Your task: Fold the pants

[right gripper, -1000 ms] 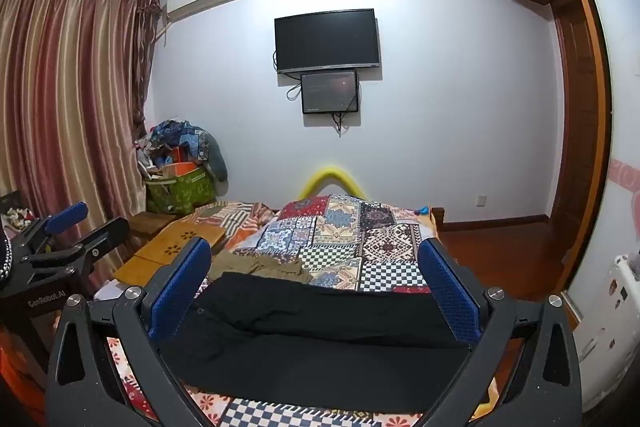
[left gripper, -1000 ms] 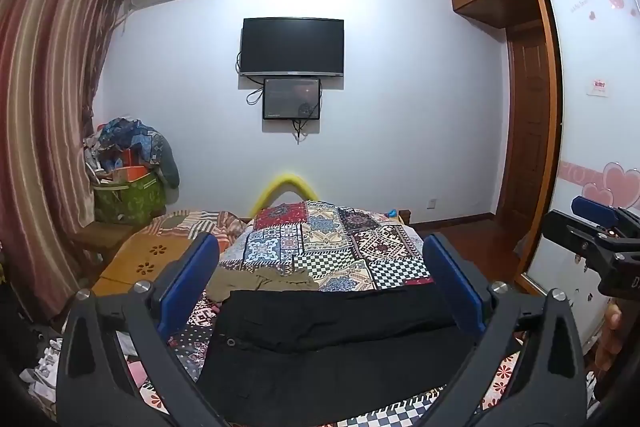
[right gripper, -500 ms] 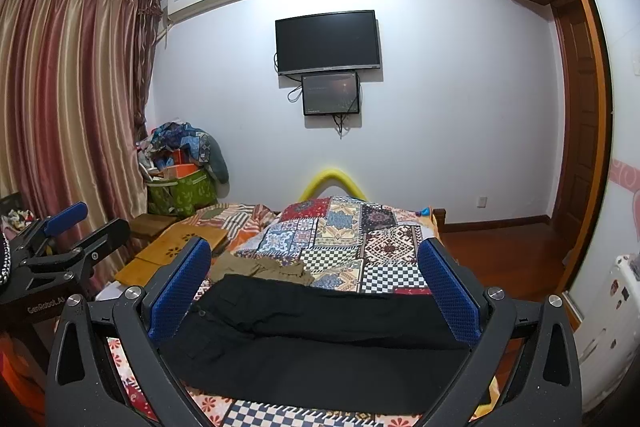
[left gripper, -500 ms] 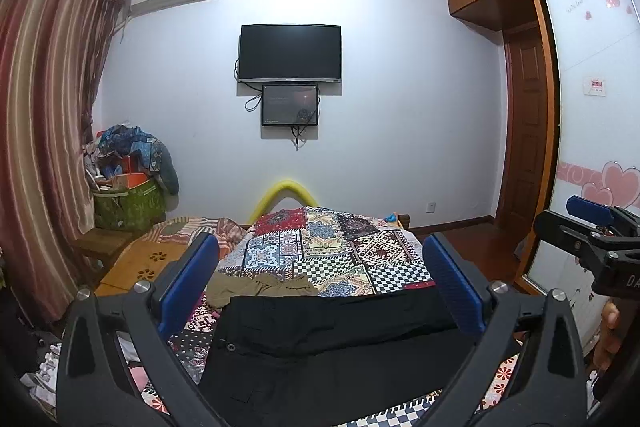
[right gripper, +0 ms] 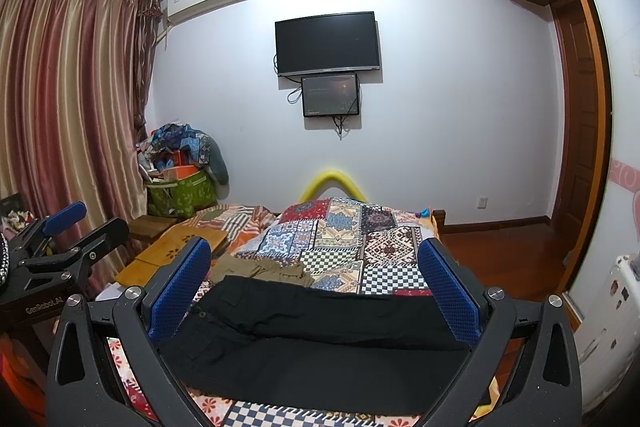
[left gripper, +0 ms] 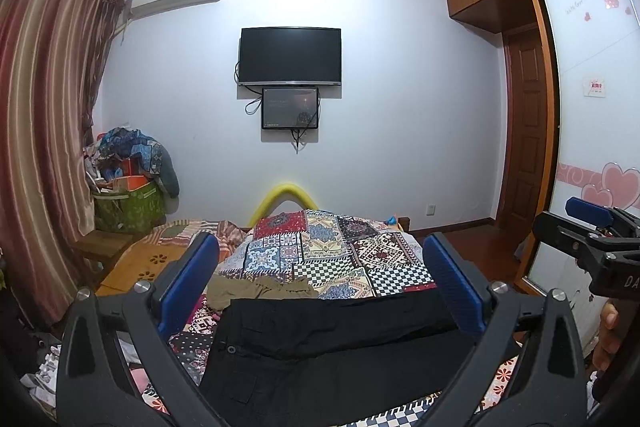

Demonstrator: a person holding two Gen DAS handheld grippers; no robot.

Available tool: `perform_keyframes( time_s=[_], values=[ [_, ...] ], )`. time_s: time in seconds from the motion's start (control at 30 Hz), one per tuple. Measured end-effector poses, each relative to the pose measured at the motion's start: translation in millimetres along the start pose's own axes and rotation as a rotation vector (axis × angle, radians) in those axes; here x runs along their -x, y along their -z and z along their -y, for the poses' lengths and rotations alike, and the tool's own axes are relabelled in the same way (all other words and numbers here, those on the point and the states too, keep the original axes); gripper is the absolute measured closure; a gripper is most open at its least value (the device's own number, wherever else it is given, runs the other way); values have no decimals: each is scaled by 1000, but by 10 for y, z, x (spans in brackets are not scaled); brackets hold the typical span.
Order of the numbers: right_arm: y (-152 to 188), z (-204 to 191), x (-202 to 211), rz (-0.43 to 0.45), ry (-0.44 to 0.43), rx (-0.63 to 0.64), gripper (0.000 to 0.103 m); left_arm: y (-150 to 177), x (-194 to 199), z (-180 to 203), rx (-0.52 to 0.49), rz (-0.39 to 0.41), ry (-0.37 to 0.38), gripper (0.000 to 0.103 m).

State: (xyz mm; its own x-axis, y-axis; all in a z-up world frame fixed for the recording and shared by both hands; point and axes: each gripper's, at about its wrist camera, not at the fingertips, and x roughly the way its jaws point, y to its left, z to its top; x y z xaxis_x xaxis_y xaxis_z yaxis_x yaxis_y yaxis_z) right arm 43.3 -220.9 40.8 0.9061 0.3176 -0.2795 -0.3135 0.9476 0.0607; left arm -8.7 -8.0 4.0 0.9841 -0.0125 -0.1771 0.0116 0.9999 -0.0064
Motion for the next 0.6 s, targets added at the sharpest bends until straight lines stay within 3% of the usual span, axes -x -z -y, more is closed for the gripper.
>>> perform_keyframes(
  time_s=[0.6],
  values=[
    [11, 5, 1, 6, -3, 2, 0, 4, 25, -38, 10, 10, 6, 0]
  ],
)
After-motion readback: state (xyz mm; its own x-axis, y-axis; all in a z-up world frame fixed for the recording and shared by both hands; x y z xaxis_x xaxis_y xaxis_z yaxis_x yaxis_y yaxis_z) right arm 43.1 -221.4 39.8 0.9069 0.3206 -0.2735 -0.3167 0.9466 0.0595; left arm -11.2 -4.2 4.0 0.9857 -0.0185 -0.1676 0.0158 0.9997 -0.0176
